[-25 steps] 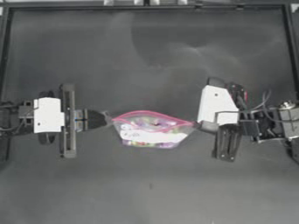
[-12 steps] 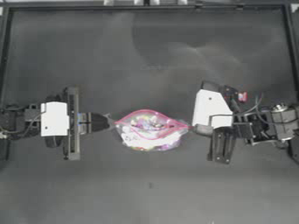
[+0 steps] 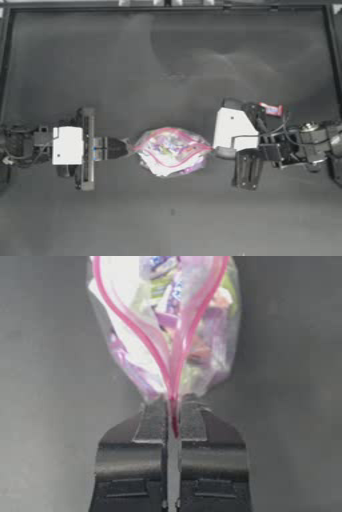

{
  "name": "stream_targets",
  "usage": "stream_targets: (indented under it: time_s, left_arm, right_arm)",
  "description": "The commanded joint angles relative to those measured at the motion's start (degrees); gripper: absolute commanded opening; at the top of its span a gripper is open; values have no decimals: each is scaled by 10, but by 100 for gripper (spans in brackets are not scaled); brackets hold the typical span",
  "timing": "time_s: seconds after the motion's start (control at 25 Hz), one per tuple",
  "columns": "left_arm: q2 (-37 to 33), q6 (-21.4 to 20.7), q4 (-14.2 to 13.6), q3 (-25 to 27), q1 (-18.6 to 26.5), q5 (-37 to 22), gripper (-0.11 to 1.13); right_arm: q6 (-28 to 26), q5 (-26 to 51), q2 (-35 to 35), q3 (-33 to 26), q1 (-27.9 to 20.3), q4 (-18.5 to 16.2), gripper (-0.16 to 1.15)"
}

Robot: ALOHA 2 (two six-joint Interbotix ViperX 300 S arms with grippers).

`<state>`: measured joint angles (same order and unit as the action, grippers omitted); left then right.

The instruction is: Put candy in bag

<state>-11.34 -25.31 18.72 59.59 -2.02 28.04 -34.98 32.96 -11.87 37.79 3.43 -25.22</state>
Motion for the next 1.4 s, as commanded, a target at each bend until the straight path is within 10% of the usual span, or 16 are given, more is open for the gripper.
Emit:
stream_targets:
  time_s: [0.04, 1.4]
  left_arm:
    - [13, 2, 0, -11, -7, 25, 13]
    - [128, -1, 2, -54, -1, 51, 13]
  right_arm:
    - [-3, -11, -2, -7, -1, -3, 11]
    - [-21, -97, 62, 17, -33, -6, 11]
